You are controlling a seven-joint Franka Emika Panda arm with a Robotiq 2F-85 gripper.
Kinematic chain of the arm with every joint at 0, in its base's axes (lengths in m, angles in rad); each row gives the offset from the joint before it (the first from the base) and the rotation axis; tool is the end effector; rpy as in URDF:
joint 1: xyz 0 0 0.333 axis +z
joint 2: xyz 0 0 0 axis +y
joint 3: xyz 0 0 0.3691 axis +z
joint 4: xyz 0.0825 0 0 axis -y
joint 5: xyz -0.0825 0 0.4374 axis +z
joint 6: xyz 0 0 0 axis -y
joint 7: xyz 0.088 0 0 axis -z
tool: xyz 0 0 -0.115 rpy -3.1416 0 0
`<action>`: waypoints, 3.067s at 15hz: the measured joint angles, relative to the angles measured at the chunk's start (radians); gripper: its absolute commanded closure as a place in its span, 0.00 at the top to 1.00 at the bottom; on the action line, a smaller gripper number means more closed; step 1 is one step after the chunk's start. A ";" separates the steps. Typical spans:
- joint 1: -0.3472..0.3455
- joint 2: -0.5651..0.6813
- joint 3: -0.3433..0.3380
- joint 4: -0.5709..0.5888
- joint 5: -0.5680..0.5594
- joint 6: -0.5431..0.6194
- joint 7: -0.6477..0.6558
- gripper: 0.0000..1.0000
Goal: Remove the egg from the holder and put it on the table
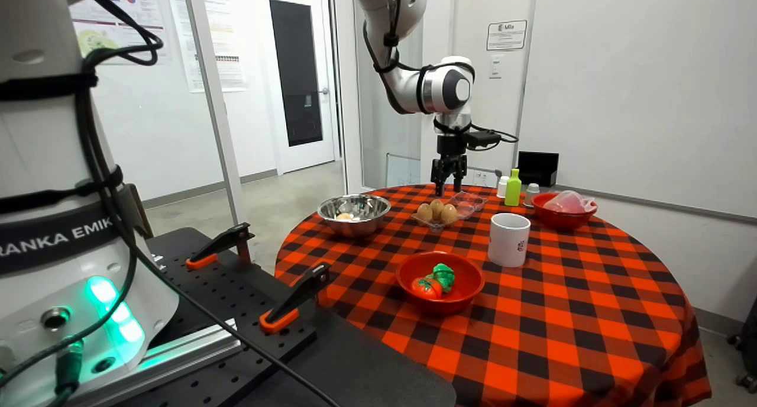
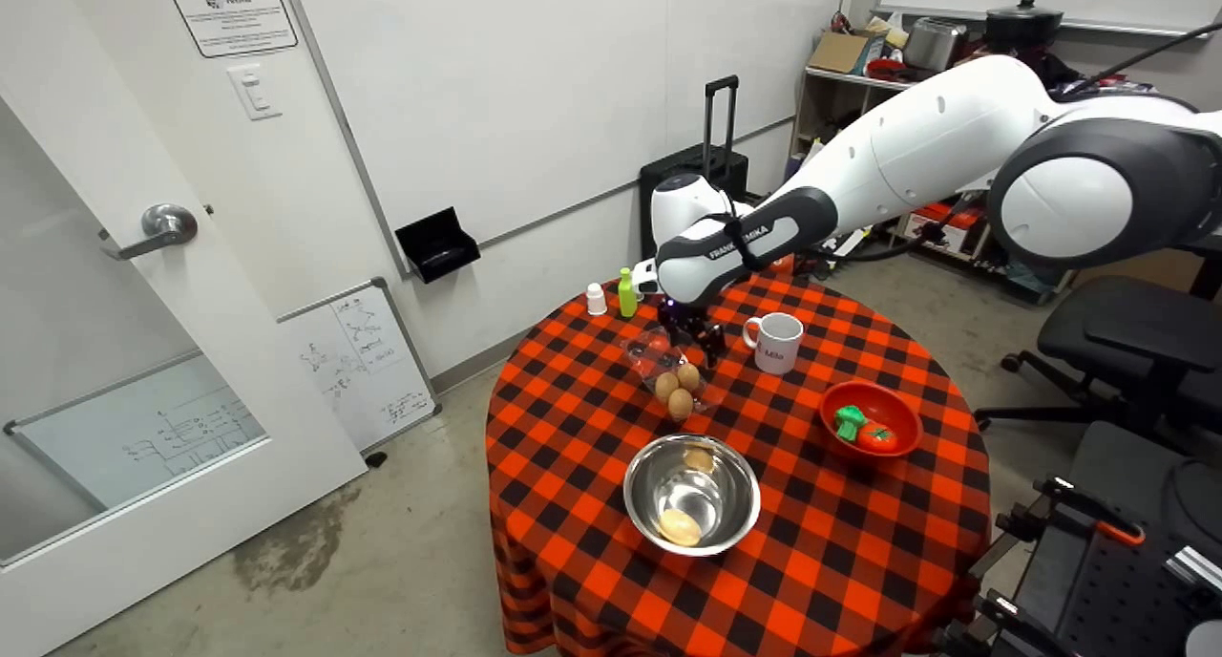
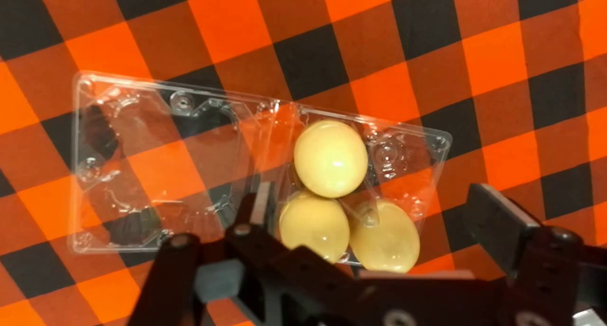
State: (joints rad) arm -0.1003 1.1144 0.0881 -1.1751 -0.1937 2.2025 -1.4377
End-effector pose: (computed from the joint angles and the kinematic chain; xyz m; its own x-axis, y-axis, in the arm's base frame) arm 0.8290 -0.0384 0.0755 0.0670 0.9947 -0.0777 0.9945 -0.0728 -0.0747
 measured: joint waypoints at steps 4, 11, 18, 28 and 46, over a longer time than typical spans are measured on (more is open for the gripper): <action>0.011 0.039 -0.008 0.044 -0.001 -0.018 0.000 1.00; 0.033 0.108 -0.043 0.124 -0.004 -0.027 0.016 0.98; 0.061 0.170 -0.079 0.207 -0.008 -0.034 0.069 0.98; 0.061 0.211 -0.079 0.270 -0.007 -0.072 0.084 0.67; 0.063 0.229 -0.073 0.309 -0.004 -0.120 0.085 0.70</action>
State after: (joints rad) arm -0.0373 1.3437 0.0150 -0.8661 -0.1977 2.0822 -1.3531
